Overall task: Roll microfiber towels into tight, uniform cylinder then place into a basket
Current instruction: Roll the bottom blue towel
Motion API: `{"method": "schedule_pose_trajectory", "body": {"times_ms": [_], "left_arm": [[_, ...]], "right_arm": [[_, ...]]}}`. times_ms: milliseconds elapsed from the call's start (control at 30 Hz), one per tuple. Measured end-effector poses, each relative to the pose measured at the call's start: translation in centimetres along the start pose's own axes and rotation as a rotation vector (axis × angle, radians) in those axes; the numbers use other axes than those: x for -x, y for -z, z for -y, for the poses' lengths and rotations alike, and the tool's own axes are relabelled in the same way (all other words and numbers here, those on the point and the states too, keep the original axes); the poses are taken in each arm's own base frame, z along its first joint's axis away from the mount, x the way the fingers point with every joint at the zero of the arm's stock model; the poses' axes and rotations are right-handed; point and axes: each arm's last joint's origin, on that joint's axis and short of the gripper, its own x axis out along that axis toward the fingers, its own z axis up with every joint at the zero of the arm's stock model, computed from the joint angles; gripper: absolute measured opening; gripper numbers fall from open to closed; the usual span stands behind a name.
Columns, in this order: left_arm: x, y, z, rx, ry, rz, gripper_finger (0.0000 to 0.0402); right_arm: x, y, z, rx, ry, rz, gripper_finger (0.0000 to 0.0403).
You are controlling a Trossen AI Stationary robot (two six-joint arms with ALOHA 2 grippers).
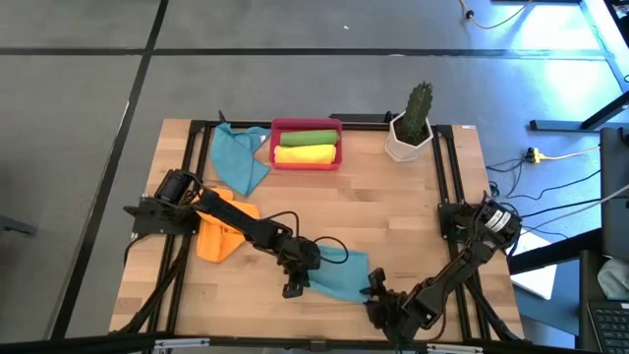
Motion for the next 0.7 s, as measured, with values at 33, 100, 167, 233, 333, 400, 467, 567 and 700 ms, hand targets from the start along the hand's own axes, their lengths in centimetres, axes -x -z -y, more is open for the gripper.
{"method": "schedule_pose_trajectory", "body": {"times_ms": [33,100,167,233,333,400,467,567,700], "left_arm": [[0.0,0.0,0.0,0.000,0.000,0.000,0.0000],[0.0,0.0,0.0,-0.001,0.000,-0.001,0.0000],[0.0,0.1,0.1,-0.002,0.001,-0.002,0.0000],[-0.1,0.1,0.2,-0.005,0.002,-0.002,0.0000],[-0.1,0.1,0.4,-0.016,0.003,0.000,0.0000],[-0.2,0.2,0.6,-0.019,0.005,-0.003,0.0000],[-0.2,0.3,0.8,-0.024,0.009,-0.004,0.0000],[-0.4,0.5,1.1,-0.022,0.013,-0.011,0.0000],[-0.5,0.8,1.6,-0.011,0.024,-0.017,0.0000]], "right_arm": [[0.0,0.0,0.0,0.001,-0.001,0.000,0.0156],[0.1,0.1,-0.2,0.006,0.000,0.002,0.0133],[0.2,0.2,-0.4,0.015,0.005,0.008,0.0108],[0.4,0.4,-0.7,0.031,0.024,0.013,0.0080],[0.7,0.7,-1.1,0.046,0.058,0.019,0.0036],[0.8,0.8,-1.2,0.004,0.073,0.031,0.0013],[1.0,0.8,-1.2,-0.064,0.072,0.038,0.0011],[1.4,0.5,-1.0,-0.167,0.063,0.050,0.0011],[2.4,-0.1,-0.4,-0.289,0.026,0.072,0.0006]]}}
